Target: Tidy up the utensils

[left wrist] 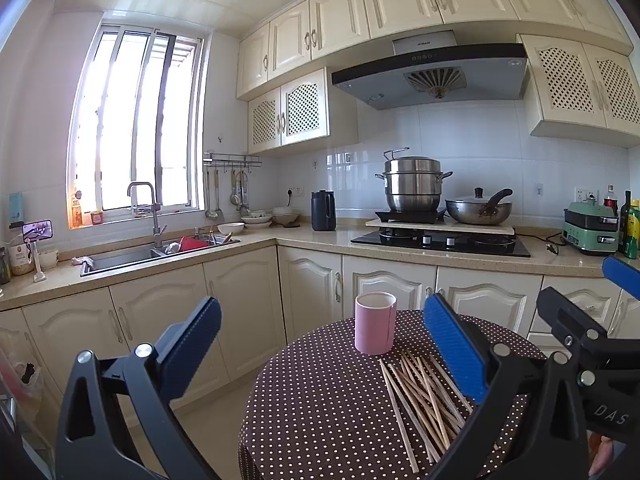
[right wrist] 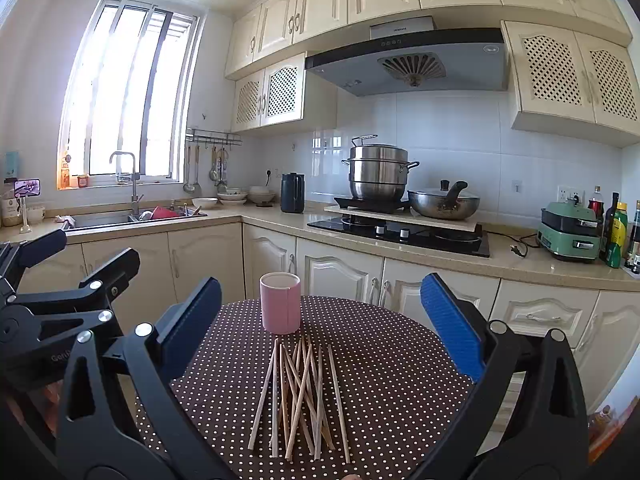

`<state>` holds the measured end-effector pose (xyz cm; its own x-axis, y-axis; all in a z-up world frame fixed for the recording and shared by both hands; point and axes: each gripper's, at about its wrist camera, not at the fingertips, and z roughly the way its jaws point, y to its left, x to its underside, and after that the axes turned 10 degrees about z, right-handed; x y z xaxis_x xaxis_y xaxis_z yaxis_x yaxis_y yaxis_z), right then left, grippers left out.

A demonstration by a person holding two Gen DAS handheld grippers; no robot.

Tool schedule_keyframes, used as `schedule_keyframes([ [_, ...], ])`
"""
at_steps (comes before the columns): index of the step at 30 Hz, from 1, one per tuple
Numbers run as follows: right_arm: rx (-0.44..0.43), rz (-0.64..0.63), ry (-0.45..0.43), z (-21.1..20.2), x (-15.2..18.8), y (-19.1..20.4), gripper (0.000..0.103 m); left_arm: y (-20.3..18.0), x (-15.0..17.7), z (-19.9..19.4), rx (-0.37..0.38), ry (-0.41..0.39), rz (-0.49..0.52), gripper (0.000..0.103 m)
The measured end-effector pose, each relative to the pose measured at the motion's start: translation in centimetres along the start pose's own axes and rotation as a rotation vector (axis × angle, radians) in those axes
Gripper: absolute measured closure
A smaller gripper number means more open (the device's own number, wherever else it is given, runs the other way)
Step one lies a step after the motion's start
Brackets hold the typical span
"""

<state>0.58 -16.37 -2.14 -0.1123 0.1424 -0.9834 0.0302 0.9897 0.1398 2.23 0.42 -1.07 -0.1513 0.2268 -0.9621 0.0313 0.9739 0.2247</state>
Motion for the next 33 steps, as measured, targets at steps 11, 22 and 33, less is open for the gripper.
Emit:
schedule_keyframes([
  [11,0.003,0.013,0.012,1.1,-0.2,-0.4,0.006,-0.2,-0.1,0.9,0.002,0.016,0.007,0.004],
  [22,-0.005,0.022,0.019,2.1,0.3,-0.9,0.006,-0.4,0.4,1.5,-0.015,0.012,0.026,0.004],
  [33,0.006,0.015,0.021,2.9,0.6,-0.9,0.006,-0.8,0.5,2.2,-0.026,0.018,0.032,0.004],
])
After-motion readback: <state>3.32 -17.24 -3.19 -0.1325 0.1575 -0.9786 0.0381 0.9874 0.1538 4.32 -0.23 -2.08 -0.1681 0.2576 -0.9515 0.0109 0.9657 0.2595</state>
